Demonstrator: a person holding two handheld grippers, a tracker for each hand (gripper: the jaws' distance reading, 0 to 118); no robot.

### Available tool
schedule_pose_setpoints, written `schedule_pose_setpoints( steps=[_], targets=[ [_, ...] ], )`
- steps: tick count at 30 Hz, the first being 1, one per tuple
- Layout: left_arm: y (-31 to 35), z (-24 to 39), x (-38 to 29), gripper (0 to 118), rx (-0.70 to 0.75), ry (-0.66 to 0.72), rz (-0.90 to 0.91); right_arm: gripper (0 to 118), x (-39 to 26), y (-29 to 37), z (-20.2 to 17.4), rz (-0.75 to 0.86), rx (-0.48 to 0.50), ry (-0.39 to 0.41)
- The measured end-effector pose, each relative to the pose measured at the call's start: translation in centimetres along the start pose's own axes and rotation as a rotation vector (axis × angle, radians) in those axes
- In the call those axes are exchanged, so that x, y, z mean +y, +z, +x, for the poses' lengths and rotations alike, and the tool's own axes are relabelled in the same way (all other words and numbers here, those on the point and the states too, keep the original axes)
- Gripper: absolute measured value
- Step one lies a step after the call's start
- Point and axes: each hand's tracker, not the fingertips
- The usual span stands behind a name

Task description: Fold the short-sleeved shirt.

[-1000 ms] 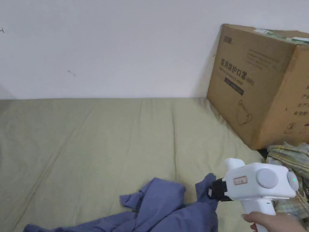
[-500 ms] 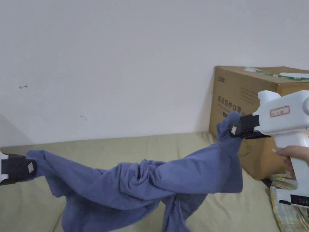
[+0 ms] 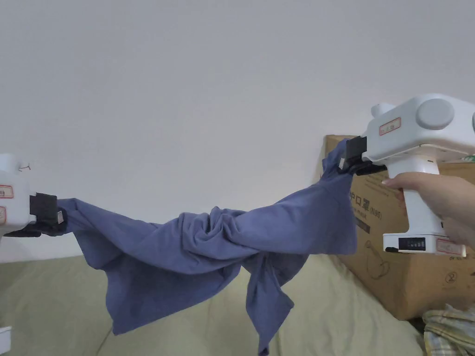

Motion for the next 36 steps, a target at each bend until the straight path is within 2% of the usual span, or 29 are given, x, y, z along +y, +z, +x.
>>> schedule_pose_setpoints(
  steps=[3,7,11,16,20,22,24,31,36],
  targets=[
    [-3.5,0.1,0.2,6,0.035,-0.016,0.034,4,-0.5,-3.9,0.5,0.021,-0.016,-0.014],
    [-8.1,-1.0,-2.0,6,0.071,0.011,0.056,4,-4.3,-9.3,1.8,0.020,-0.021,-0.033],
    [-12.7,-3.0,-8.7,6,0.087,0.077,-0.090,4,-13.0,-14.9,4.6,-0.178,-0.057,-0.073],
    [-16.3,-6.2,-23.7,6,0.073,0.063,-0.438,4,-29.5,-20.1,9.8,-0.549,-0.102,-0.098],
    [-14.1,-9.2,-32.2,6,0.089,0.046,-0.633,4,-38.7,-17.4,12.4,-0.743,-0.101,-0.112],
    [-11.6,-9.9,-34.1,6,0.028,0.103,-0.655,4,-40.3,-14.0,13.3,-0.714,-0.022,-0.218],
    [-9.3,-10.0,-34.7,6,-0.003,0.128,-0.650,4,-40.2,-11.4,13.9,-0.694,-0.001,-0.260],
    [-1.0,-9.7,-34.1,6,-0.070,0.202,-0.674,4,-39.4,-1.6,12.8,-0.619,0.011,-0.216],
    [3.1,-8.8,-35.8,6,-0.104,0.170,-0.737,4,-41.9,2.8,12.3,-0.675,0.006,-0.134]
  ],
)
